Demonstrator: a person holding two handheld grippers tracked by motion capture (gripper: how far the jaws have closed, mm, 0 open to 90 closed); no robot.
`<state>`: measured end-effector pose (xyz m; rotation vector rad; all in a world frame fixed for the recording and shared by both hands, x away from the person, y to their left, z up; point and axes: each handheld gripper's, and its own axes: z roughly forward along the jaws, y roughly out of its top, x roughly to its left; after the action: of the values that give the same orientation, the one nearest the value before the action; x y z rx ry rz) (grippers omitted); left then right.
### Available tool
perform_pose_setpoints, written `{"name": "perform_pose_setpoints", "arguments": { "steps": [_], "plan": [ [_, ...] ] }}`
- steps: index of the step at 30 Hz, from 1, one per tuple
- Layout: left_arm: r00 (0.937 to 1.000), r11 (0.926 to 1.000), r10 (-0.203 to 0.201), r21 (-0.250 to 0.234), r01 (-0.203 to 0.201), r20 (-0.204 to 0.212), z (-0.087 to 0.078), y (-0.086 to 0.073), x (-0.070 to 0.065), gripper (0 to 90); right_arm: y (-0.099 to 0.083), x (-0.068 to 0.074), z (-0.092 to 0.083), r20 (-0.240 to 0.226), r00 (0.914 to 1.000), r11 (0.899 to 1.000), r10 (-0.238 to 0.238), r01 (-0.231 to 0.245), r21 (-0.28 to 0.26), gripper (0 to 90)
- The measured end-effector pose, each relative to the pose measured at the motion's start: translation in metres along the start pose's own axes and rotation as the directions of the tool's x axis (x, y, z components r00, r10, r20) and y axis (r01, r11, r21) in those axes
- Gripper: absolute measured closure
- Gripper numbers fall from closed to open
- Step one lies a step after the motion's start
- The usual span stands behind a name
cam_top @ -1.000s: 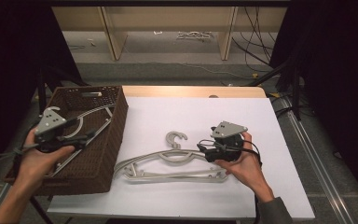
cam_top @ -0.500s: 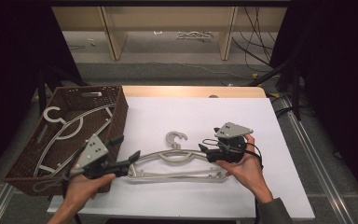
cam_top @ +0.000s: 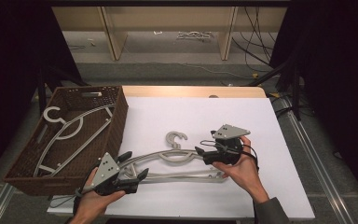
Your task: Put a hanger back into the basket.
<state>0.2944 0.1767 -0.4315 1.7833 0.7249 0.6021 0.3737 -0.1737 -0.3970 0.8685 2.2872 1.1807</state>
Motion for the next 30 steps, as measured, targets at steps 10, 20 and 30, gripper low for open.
{"name": "perform_pose_setpoints", "arguments": {
  "steps": [10, 20, 30],
  "plan": [
    [0.9988, 0.9986, 0.045, 0.028, -0.045, 0.018, -0.001, -0.003, -0.01, 19.8, -0.002, 0.002, 0.004, 0.0, 0.9999, 1.0, -0.012, 0.012, 0.017, 21.5],
    [0.9967, 0.9979, 0.059, 0.024, -0.06, 0.056, 0.004, -0.003, -0.014, 19.9, -0.013, 0.0, 0.018, 0.011, 0.9991, 0.991, -0.04, 0.038, 0.127, 22.8],
    [0.9943, 0.9955, 0.077, 0.049, -0.081, 0.073, 0.009, -0.004, -0.018, 20.0, -0.02, -0.009, 0.04, -0.01, 0.999, 0.962, -0.043, 0.045, 0.269, 29.1]
  ]
}}
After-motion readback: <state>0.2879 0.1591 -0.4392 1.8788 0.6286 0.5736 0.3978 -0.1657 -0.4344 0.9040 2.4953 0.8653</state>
